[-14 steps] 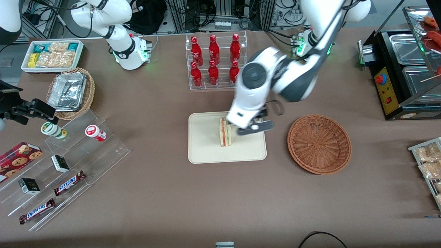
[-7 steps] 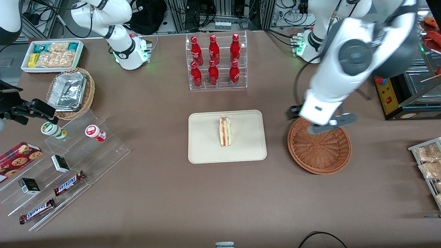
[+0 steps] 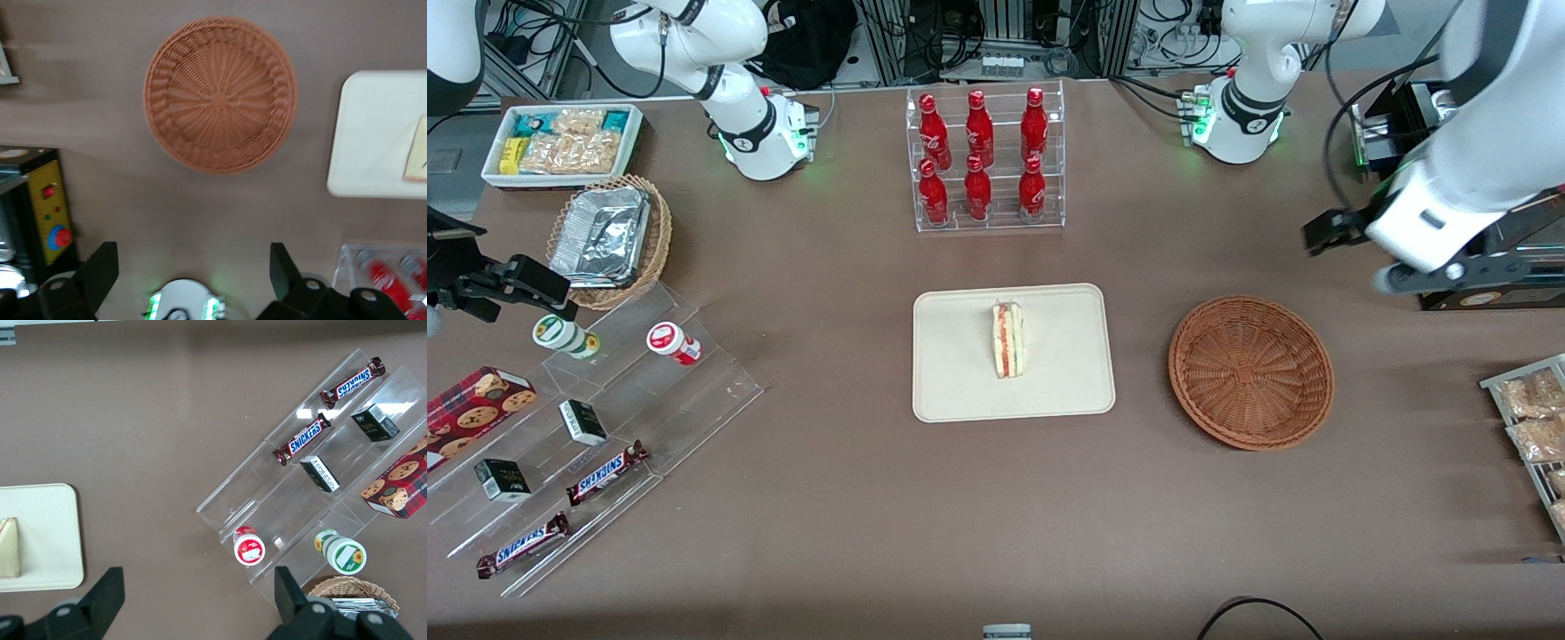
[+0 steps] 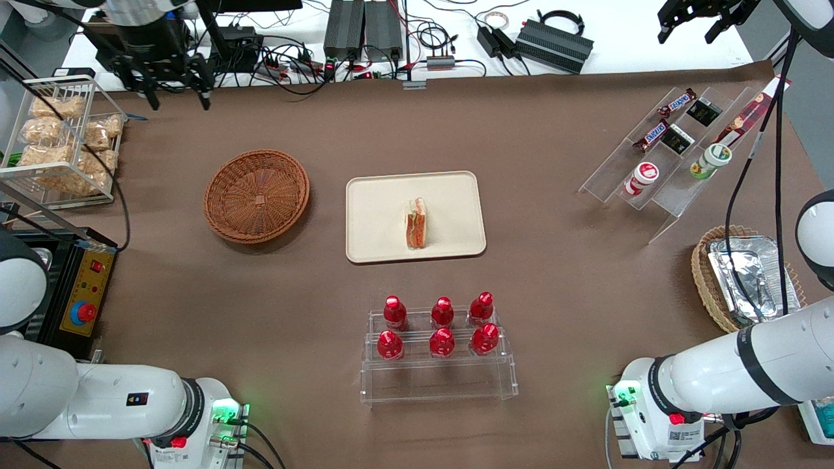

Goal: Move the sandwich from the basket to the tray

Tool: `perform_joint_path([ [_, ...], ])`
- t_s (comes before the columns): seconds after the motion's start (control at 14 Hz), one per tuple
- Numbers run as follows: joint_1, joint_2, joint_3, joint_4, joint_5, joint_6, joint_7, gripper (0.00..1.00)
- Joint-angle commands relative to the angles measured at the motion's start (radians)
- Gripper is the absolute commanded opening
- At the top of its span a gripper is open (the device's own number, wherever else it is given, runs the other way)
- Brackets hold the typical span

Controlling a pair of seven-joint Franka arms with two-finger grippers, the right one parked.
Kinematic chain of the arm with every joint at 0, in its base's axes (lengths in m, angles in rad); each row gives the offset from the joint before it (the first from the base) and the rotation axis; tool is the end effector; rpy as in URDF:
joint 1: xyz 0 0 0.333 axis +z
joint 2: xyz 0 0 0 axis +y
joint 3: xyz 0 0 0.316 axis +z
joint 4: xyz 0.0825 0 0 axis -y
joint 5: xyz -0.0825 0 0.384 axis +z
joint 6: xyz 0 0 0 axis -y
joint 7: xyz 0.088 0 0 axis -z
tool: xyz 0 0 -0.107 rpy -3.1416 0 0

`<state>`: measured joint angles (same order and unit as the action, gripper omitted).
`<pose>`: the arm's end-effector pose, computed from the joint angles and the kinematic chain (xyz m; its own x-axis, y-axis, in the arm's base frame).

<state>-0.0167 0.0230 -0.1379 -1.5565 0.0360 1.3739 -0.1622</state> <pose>0.5331 -0.0777 0.6036 0.9805 0.0170 -0.1959 0.0042 -0.9979 -0.0653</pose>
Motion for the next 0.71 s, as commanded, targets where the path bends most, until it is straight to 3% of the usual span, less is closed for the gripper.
perform_joint_path([
  [0.0, 0.053, -0.061, -0.014, -0.048, -0.004, -0.027, 0.090, 1.00],
  [0.29, 0.058, 0.009, -0.025, 0.047, -0.002, -0.029, 0.079, 1.00],
  [0.64, 0.070, -0.014, -0.031, 0.042, -0.004, -0.018, 0.089, 1.00],
])
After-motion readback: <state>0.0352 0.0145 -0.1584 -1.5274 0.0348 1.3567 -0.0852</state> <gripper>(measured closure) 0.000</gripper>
